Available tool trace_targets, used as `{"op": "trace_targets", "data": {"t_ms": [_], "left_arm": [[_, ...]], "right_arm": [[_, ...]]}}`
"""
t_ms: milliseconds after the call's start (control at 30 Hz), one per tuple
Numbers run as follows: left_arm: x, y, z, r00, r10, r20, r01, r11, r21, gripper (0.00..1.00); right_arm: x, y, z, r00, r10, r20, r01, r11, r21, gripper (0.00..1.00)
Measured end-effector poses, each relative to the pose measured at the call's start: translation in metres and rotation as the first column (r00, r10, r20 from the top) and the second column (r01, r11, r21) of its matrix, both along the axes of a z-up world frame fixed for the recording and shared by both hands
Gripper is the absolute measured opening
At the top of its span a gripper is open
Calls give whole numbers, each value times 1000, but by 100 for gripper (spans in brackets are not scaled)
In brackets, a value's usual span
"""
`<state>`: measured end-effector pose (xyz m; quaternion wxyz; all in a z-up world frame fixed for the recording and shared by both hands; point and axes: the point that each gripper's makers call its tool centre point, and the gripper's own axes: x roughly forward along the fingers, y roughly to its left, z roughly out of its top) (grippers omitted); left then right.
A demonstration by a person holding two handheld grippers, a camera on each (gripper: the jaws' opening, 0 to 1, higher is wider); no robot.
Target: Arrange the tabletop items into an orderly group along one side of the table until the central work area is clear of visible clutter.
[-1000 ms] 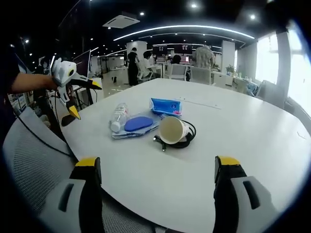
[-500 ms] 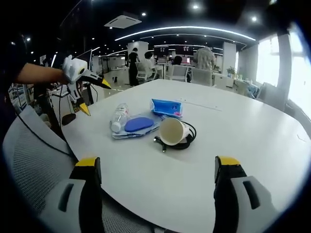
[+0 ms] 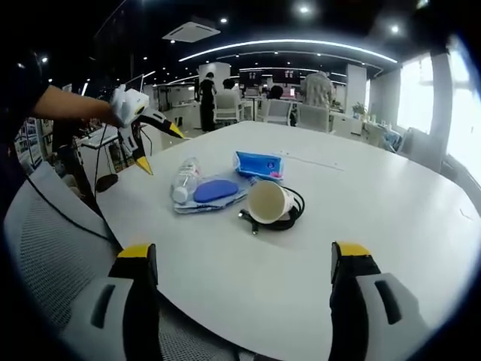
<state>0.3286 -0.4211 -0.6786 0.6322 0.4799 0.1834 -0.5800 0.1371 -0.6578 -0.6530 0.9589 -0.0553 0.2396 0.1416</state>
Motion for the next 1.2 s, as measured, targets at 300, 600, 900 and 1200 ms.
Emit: {"op": "trace_targets", "data": {"t_ms": [300, 600, 900, 1200], "left_arm": [[7, -10, -20, 992, -122, -16, 123, 983, 139, 68], [12, -20, -36, 958, -286, -3, 277, 924, 262, 62], [11, -20, -55, 864, -503, -26, 460, 766, 449, 56], [12, -24, -67, 780, -624, -48, 547, 643, 536, 51]], "right_arm": [[-1, 1, -3, 1000, 4, -15, -4, 1000, -2, 93], [-1, -1, -5, 1000, -4, -31, 4, 1000, 1, 91], [-2, -3, -7, 999, -13, -37, 13, 1000, 0, 90], [-1, -6, -6, 999, -28, -33, 28, 1000, -3, 90]]}}
